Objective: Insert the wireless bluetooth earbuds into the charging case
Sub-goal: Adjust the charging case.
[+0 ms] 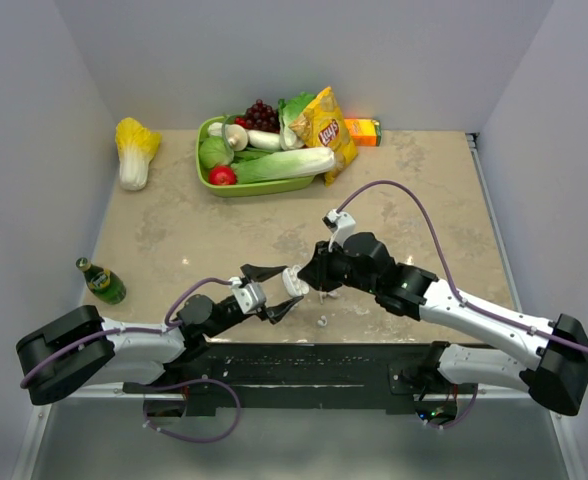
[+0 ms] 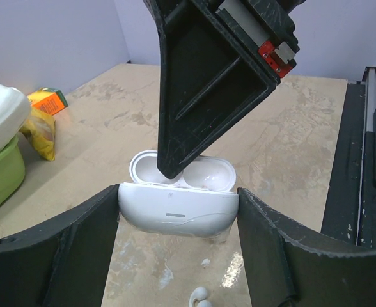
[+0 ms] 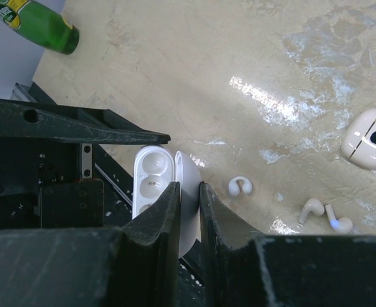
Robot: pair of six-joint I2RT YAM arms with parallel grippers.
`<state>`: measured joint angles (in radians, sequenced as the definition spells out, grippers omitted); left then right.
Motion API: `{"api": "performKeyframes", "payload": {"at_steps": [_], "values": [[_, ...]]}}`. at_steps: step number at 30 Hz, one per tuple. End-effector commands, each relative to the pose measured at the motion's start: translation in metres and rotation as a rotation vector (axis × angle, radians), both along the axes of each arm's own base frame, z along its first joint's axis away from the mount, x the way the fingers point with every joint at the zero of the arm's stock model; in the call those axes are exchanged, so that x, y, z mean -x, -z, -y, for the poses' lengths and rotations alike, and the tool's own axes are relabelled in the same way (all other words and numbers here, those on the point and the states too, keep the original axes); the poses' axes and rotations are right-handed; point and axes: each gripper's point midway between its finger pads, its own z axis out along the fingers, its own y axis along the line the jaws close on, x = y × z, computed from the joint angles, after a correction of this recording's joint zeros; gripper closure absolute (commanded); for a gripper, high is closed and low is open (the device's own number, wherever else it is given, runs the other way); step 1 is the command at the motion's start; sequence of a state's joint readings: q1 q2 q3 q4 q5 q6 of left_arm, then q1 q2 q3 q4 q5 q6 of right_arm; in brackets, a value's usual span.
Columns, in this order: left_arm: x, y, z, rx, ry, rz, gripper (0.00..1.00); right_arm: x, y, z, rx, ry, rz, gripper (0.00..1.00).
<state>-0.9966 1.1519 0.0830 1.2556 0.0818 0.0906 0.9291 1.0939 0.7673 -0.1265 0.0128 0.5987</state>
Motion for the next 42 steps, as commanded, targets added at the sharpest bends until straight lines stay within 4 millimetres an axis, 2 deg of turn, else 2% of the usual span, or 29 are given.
{"api": "performKeyframes", "payload": {"at_steps": [1, 2, 3, 5, 6, 8, 9, 10, 14, 17, 20, 22, 24, 25, 26, 28, 30, 31, 32, 37, 39, 40, 42], "values": [[0.009, -0.093, -0.015, 0.317, -0.006, 0.197, 0.91, -0.013, -0.006, 0.006, 0.057, 0.031, 0.062, 1.0], [0.008, -0.09, -0.013, 0.306, -0.006, 0.188, 0.87, -0.014, -0.01, 0.006, 0.062, 0.027, 0.07, 1.0], [0.007, -0.09, -0.012, 0.306, -0.007, 0.18, 0.76, -0.014, -0.01, 0.009, 0.08, 0.029, 0.078, 1.0], [0.004, -0.085, -0.008, 0.284, -0.009, 0.152, 0.64, -0.017, -0.016, 0.014, 0.099, 0.044, 0.099, 1.0], [0.003, -0.083, -0.006, 0.279, -0.007, 0.136, 0.52, -0.018, -0.019, 0.016, 0.11, 0.045, 0.114, 1.0], [-0.002, -0.077, -0.001, 0.251, -0.013, 0.096, 0.41, -0.022, -0.028, 0.02, 0.118, 0.06, 0.143, 1.0], [-0.004, -0.075, 0.002, 0.242, -0.012, 0.074, 0.18, -0.022, -0.03, 0.024, 0.134, 0.06, 0.153, 1.0], [-0.006, -0.072, 0.005, 0.227, -0.013, 0.061, 0.0, -0.022, -0.033, 0.025, 0.142, 0.062, 0.163, 1.0], [-0.016, -0.061, 0.017, 0.161, -0.028, -0.008, 0.0, -0.024, -0.044, 0.032, 0.164, 0.068, 0.197, 1.0], [-0.02, -0.058, 0.018, 0.148, -0.042, -0.021, 0.0, -0.025, -0.051, 0.036, 0.172, 0.075, 0.217, 1.0], [-0.026, -0.055, 0.019, 0.167, -0.068, -0.113, 0.0, -0.025, -0.065, 0.04, 0.173, 0.064, 0.27, 1.0], [-0.03, -0.042, 0.02, 0.12, -0.091, -0.181, 0.0, -0.028, -0.072, 0.045, 0.181, 0.074, 0.307, 1.0], [-0.03, -0.041, 0.025, 0.107, -0.084, -0.24, 0.0, -0.028, -0.086, 0.053, 0.183, 0.075, 0.378, 1.0], [-0.028, -0.031, 0.026, 0.067, -0.082, -0.278, 0.0, -0.025, -0.084, 0.053, 0.183, 0.039, 0.405, 1.0], [-0.027, -0.034, 0.028, 0.076, -0.074, -0.306, 0.0, -0.025, -0.094, 0.052, 0.178, 0.019, 0.467, 1.0], [-0.022, -0.027, 0.031, 0.048, -0.048, -0.355, 0.0, -0.02, -0.11, 0.055, 0.151, -0.001, 0.509, 1.0], [-0.016, -0.029, 0.038, 0.042, -0.005, -0.385, 0.0, -0.014, -0.103, 0.052, 0.21, -0.079, 0.501, 1.0], [-0.007, -0.03, 0.045, 0.019, 0.059, -0.393, 0.0, -0.013, -0.111, 0.05, 0.211, -0.097, 0.506, 1.0], [-0.003, -0.032, 0.048, 0.014, 0.093, -0.389, 0.0, -0.011, -0.105, 0.051, 0.252, -0.129, 0.493, 1.0], [0.024, -0.051, 0.059, 0.005, 0.291, -0.362, 0.0, -0.004, -0.111, 0.055, 0.314, -0.13, 0.535, 1.0], [0.024, -0.055, 0.058, 0.012, 0.317, -0.37, 0.0, -0.006, -0.109, 0.062, 0.371, -0.107, 0.562, 1.0], [0.028, -0.06, 0.058, 0.019, 0.358, -0.358, 0.0, -0.003, -0.108, 0.061, 0.386, -0.112, 0.569, 1.0], [0.025, -0.066, 0.054, 0.045, 0.375, -0.362, 0.03, -0.003, -0.105, 0.063, 0.422, -0.094, 0.577, 1.0]]}}
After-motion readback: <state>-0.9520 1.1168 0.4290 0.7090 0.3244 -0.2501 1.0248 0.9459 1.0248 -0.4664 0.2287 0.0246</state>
